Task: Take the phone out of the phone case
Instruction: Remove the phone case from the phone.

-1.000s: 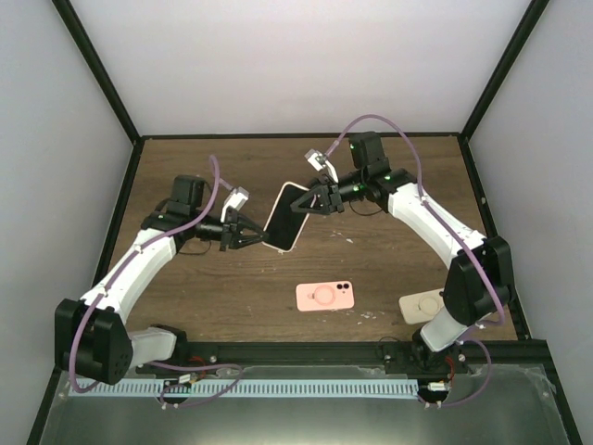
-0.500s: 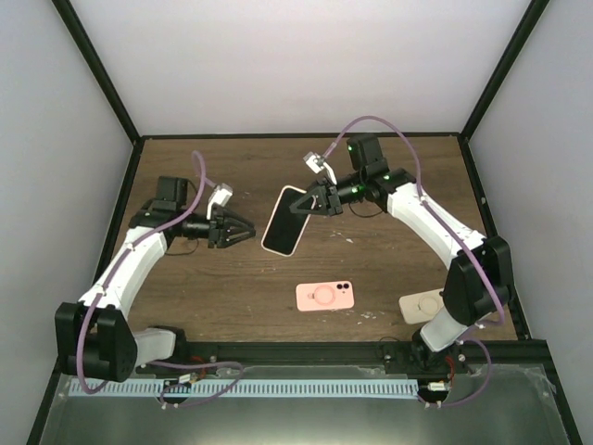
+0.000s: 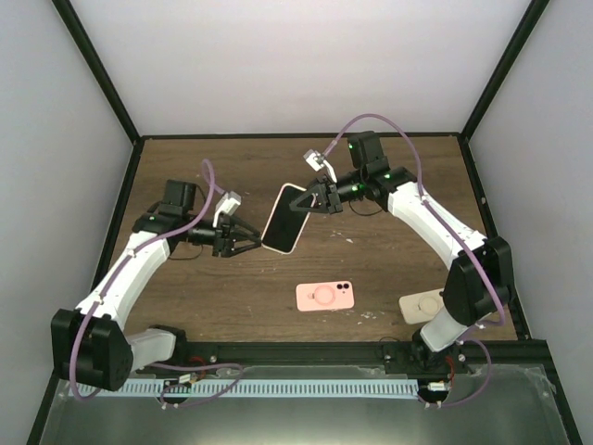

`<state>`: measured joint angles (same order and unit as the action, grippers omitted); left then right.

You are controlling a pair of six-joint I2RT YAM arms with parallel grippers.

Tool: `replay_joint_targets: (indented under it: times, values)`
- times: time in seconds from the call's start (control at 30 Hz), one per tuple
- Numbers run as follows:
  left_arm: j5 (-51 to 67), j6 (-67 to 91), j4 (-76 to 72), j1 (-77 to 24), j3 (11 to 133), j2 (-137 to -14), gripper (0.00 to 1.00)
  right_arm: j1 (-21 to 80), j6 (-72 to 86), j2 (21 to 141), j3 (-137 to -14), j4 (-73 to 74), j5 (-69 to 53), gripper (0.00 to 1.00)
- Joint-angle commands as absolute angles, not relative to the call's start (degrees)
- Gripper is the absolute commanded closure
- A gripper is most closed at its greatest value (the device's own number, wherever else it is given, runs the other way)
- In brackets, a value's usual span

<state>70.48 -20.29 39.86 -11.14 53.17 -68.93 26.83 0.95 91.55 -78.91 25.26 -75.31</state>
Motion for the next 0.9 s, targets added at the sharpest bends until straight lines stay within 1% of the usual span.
replay_joint_targets:
  times: [0.0, 0.2, 0.33, 0.57, 0.87]
  values:
    - [69.09, -18.62, 36.34, -12.7, 52.66, -68.38, 0.51, 27.07, 1.58, 91.22, -81.78, 24.48, -76.9, 0.99]
    - [67.59, -18.81, 36.28, -13.61, 52.87, -68.58, 0.51, 27.07, 1.54, 91.21, -81.66, 24.43, -77.14, 0.99]
    - [64.5, -17.23, 34.76, -13.14, 52.12, -68.9, 0.55, 27.05, 1.32, 91.05, -81.6, 24.5, -78.84, 0.99]
    - [62.73, -16.75, 32.52, -9.48, 50.92, -70.86, 0.63, 27.07, 0.78, 90.55, -81.16, 24.75, -84.98, 0.99]
    - [56.79, -15.89, 30.34, -9.49, 50.61, -73.47, 0.65, 27.33, 0.78, 89.82, -80.98, 24.54, -89.33, 0.99]
